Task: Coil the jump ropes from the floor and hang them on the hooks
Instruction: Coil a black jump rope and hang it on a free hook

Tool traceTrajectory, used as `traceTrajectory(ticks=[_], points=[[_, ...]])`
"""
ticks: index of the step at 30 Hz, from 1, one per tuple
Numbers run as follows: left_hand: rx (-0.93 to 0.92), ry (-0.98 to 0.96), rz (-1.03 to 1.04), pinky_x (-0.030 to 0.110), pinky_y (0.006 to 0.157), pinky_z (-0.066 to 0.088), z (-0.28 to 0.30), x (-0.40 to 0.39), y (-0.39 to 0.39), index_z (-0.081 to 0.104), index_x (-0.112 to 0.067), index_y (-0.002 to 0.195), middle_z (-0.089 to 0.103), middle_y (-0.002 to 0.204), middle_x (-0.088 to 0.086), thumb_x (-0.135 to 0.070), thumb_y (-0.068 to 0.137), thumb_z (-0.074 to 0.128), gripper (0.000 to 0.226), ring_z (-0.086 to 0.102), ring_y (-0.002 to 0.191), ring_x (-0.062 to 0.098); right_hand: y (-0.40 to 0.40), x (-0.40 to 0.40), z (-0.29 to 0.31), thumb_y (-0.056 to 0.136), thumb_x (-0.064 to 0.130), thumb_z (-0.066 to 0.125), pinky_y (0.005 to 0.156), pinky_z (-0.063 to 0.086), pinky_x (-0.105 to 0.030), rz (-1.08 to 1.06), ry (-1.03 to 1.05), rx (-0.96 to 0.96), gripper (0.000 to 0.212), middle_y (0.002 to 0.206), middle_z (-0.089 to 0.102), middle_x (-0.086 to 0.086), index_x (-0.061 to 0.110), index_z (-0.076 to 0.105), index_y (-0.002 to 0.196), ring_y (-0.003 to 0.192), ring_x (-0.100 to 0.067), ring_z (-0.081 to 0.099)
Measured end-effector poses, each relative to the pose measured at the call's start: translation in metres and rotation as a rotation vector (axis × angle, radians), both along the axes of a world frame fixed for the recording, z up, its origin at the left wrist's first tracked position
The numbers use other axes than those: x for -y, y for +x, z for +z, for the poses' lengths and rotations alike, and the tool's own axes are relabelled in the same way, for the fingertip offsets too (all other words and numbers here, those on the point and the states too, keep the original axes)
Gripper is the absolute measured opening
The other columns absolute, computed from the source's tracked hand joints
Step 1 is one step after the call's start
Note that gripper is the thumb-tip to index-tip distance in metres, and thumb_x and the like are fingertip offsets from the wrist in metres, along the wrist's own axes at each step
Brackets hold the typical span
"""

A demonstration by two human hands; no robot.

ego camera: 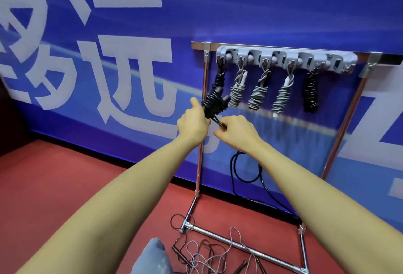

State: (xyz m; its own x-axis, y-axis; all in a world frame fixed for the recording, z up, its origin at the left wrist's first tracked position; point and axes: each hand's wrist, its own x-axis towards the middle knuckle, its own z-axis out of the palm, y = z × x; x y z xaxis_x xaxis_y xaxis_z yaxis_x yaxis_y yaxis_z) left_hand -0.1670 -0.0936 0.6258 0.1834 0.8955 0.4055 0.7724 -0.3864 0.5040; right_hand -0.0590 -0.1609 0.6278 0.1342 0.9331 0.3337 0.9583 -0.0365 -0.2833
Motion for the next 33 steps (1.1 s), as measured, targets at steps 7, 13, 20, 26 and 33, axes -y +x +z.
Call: traceTrajectory(ticks=[7, 13, 20, 26, 33], points=[[-0.619, 0.19, 0.012, 0.031, 0.056, 0.032, -0.008, -0.004, -0.011, 0.042, -0.004, 0.11, 0.065, 0.098, 0.009, -0.001, 0.09, 0.051, 0.023, 0.063, 0.083, 0.029, -0.006, 0.007, 0.0, 0.087, 0.011, 0.047, 0.048, 0.024, -0.029, 0.125, 0.035, 0.317, 0.015, 0.077, 0.057, -0.003, 0.011, 0.061, 0.092, 0.073, -0.028, 0.052], [-0.944, 0.305, -0.098, 0.027, 0.049, 0.024, -0.005, -0.006, -0.019, 0.056, -0.006, 0.103, 0.064, 0.096, 0.006, 0.001, 0.09, 0.049, 0.017, 0.063, 0.088, 0.029, -0.01, 0.004, 0.001, 0.088, 0.003, 0.045, 0.055, 0.03, -0.034, 0.008, 0.277, 0.173, 0.017, 0.093, 0.057, -0.007, 0.009, 0.051, 0.102, 0.081, -0.035, 0.055], [-1.121, 0.417, -0.187, 0.031, 0.066, 0.028, -0.001, -0.007, -0.022, 0.06, -0.008, 0.097, 0.064, 0.099, 0.008, 0.002, 0.089, 0.047, 0.019, 0.056, 0.096, 0.029, -0.012, -0.005, 0.003, 0.089, 0.009, 0.061, 0.042, 0.045, -0.021, -0.064, 0.157, -0.696, 0.013, 0.059, 0.057, -0.001, 0.008, 0.057, 0.077, 0.051, -0.019, 0.059], [-1.134, 0.668, -0.297, 0.023, 0.051, 0.018, 0.005, -0.012, -0.038, 0.053, -0.019, 0.043, 0.048, 0.043, -0.003, -0.008, 0.03, 0.083, 0.034, 0.047, 0.045, 0.017, -0.008, -0.005, 0.006, 0.087, 0.025, 0.068, 0.045, 0.039, -0.023, -0.031, 0.046, -0.431, 0.021, 0.058, 0.054, 0.0, 0.01, 0.06, 0.073, 0.051, -0.017, 0.052], [-1.065, 0.91, -0.557, 0.022, 0.046, 0.026, -0.005, -0.015, -0.051, 0.053, -0.015, 0.049, 0.046, 0.047, -0.001, -0.001, 0.045, 0.08, 0.03, 0.046, 0.045, 0.02, -0.011, -0.009, 0.016, 0.091, 0.05, 0.055, 0.061, 0.035, -0.028, -0.143, 0.086, 0.23, 0.045, 0.077, 0.061, -0.007, 0.007, 0.065, 0.083, 0.075, -0.027, 0.055]])
